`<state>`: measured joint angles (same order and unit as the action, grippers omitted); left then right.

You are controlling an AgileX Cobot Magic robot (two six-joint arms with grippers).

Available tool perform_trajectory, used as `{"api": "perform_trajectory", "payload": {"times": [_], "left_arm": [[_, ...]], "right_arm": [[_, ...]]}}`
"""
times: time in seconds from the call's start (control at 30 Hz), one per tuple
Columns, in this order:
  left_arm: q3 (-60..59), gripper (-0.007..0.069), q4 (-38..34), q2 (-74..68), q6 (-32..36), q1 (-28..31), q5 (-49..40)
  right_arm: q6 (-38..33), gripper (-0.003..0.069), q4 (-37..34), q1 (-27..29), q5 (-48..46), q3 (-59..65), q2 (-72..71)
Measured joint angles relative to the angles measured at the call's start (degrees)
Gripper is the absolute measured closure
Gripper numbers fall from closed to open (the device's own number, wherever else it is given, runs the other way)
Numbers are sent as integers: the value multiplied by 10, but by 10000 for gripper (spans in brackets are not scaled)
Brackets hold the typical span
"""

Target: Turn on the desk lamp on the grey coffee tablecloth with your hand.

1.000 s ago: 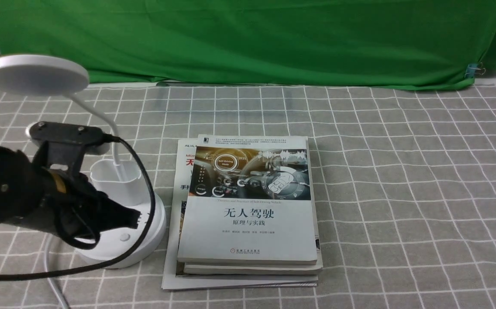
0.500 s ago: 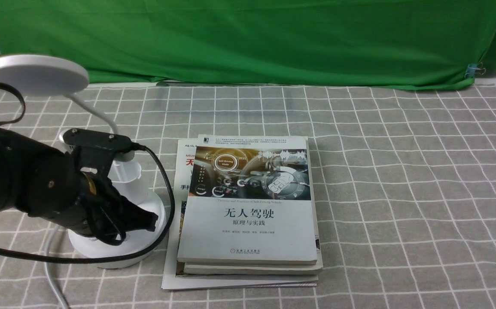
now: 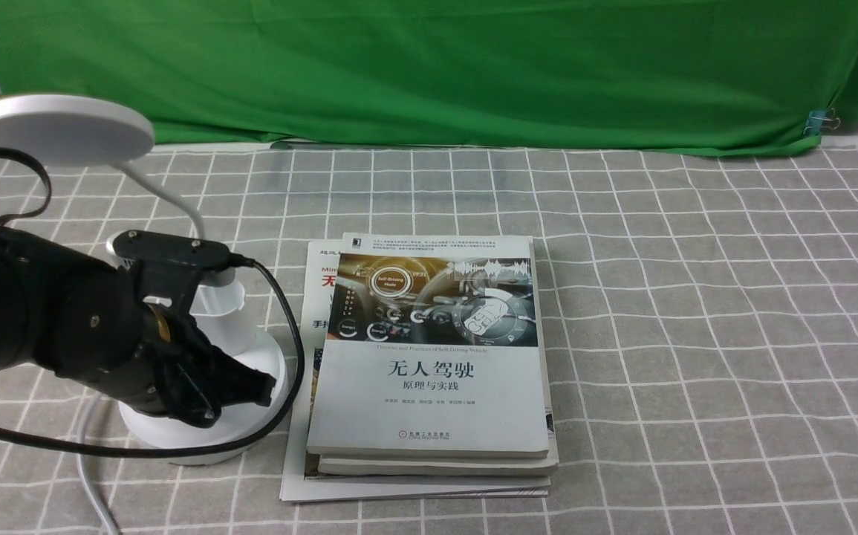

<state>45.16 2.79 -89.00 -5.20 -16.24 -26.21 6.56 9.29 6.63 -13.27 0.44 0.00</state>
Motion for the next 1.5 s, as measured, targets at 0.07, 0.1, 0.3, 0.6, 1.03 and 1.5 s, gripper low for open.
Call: {"api": "perform_trajectory", "payload": {"times": [0.07, 0.1, 0.3, 0.6, 1.03, 1.5], "left_arm": [[0, 620, 0, 0, 0, 0, 0], [0, 619, 0, 0, 3, 0, 0], [0, 619, 0, -2, 7, 0, 0], [3, 619, 0, -18, 11, 0, 19], [-1, 620, 0, 3, 11, 0, 27], [-127, 620, -21, 237, 13, 0, 17]], "right_arm": [[0, 414, 0, 0, 0, 0, 0], [0, 414, 0, 0, 0, 0, 0], [0, 414, 0, 0, 0, 0, 0], [0, 414, 0, 0, 0, 0, 0], [0, 414, 0, 0, 0, 0, 0], [0, 414, 0, 0, 0, 0, 0]]}}
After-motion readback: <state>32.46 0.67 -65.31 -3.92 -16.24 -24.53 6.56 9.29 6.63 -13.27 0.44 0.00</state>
